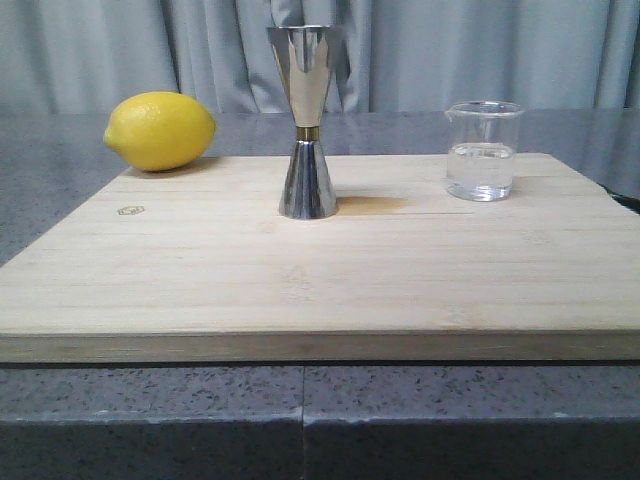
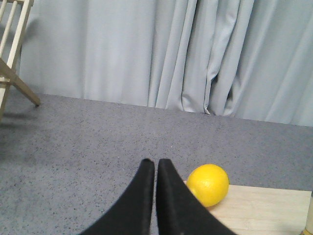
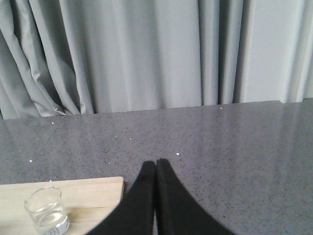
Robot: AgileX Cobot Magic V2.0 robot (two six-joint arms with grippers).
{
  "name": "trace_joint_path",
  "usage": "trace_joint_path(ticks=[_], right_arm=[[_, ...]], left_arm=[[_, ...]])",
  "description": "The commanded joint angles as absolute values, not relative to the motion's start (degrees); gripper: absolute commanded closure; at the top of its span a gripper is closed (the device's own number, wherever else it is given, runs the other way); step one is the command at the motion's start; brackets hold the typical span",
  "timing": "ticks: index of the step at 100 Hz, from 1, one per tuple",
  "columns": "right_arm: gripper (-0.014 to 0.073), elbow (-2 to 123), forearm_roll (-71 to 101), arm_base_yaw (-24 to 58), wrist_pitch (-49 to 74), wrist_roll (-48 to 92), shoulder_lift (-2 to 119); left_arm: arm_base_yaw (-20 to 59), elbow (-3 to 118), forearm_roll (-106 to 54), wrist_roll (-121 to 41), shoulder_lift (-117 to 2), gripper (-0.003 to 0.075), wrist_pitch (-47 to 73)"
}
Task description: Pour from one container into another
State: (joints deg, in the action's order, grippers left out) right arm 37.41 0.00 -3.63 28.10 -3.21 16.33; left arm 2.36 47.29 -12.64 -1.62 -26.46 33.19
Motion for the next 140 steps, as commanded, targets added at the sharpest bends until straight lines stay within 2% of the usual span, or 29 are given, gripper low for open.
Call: trace_joint_path(ticks=[1, 28, 47, 59, 66, 73, 80, 85, 92, 95, 113, 140], right_arm=[[0.0666, 43.47, -0.53, -3.55, 26.38, -2.90, 20.98], [0.0665, 57.77, -0.64, -3.55, 37.56, -1.92, 35.03], [0.0662, 60.76, -0.51, -3.55, 38.51, -1.82, 41.29], [0.0588, 60.76, -0.51, -3.55, 38.41, -1.38, 43.01], [0.0491, 60.76, -0.51, -3.55, 38.19, 0.00, 43.53], [0.0349, 60.76, -0.51, -3.55, 37.61, 0.52, 43.87], [0.0174, 60.76, -0.51, -3.55, 36.85, 0.52, 44.00], [0.0053, 60.76, -0.72, -3.55, 36.32, 0.52, 44.00], [-0.0041, 60.76, -0.72, -3.55, 35.66, 0.52, 44.21], [-0.0057, 60.76, -0.72, -3.55, 35.34, 0.52, 44.21], [-0.0055, 60.76, -0.72, -3.55, 35.32, 0.52, 45.62], [-0.0055, 60.76, -0.85, -3.55, 35.72, 0.52, 46.22]], left_arm=[[2.76, 53.78, -13.71, -3.62, -31.10, 0.0738, 31.96], [2.76, 63.24, -14.21, -6.78, -40.38, 0.0738, 38.88], [2.76, 63.50, -18.81, -9.73, -43.26, 0.0736, 39.02], [2.76, 63.50, -24.07, -15.35, -44.70, 0.0686, 38.84], [2.76, 63.50, -27.05, -17.93, -45.69, 0.0615, 38.68], [2.76, 63.50, -29.24, -20.29, -46.56, 0.0510, 38.68], [2.76, 63.50, -30.15, -22.42, -47.20, 0.0365, 38.68], [2.76, 63.50, -30.18, -23.47, -47.66, 0.0218, 38.54], [2.76, 63.50, -30.61, -23.46, -48.34, 0.0041, 37.41], [2.76, 63.50, -31.05, -23.46, -48.60, -0.0005, 36.65], [2.76, 63.50, -32.66, -24.74, -51.23, 0.0099, 34.37], [2.76, 60.22, -48.09, -50.57, -54.96, 0.0155, 38.18]])
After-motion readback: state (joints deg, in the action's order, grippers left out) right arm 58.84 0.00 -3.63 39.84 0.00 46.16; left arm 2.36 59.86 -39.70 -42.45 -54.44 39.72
